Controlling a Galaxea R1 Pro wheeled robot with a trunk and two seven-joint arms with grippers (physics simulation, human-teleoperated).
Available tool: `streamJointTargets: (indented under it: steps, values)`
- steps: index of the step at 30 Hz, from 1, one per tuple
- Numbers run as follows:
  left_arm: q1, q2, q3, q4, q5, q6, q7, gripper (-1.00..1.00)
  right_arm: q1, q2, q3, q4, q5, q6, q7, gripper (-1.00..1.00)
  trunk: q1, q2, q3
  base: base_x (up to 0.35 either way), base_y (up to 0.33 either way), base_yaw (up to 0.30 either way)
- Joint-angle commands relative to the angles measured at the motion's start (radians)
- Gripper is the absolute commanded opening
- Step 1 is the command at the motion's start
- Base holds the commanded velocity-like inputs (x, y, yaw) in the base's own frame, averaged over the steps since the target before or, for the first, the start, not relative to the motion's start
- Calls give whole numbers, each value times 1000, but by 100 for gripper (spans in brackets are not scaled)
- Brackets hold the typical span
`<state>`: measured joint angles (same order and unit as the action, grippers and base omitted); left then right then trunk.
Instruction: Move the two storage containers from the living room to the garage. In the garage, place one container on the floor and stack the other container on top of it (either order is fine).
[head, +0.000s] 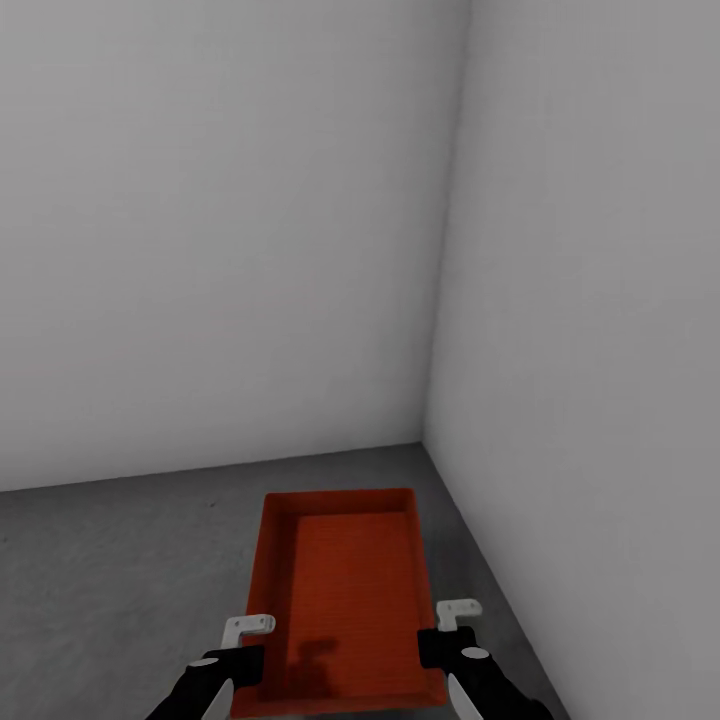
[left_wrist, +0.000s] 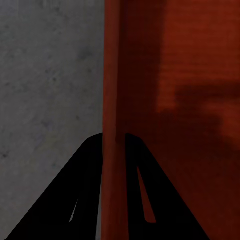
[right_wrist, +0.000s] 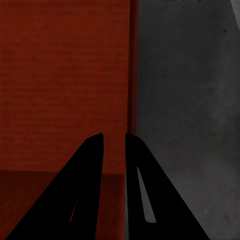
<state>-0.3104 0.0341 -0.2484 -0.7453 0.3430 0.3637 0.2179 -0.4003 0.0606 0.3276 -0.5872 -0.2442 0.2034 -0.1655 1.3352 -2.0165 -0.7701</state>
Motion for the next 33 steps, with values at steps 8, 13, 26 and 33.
streamJointTargets:
  steps: [8,13,26,33]
  values:
    - [-1,1,-8,-38,23,0,10,-100,0,-1,8,0,-20,4,-5,-100,0,0,-1,287,0,0]
    - [-1,1,-8,-38,24,0,10,-100,0,-1,8,0,-20,4,-5,-100,0,0,-1,162,0,0]
    - [-1,1,-8,-39,24,0,10,-100,0,-1,8,0,-20,4,-5,-100,0,0,-1,15,0,0]
    - [-1,1,-8,-38,24,0,10,-100,0,-1,8,0,-20,4,-5,-100,0,0,-1,0,0,0]
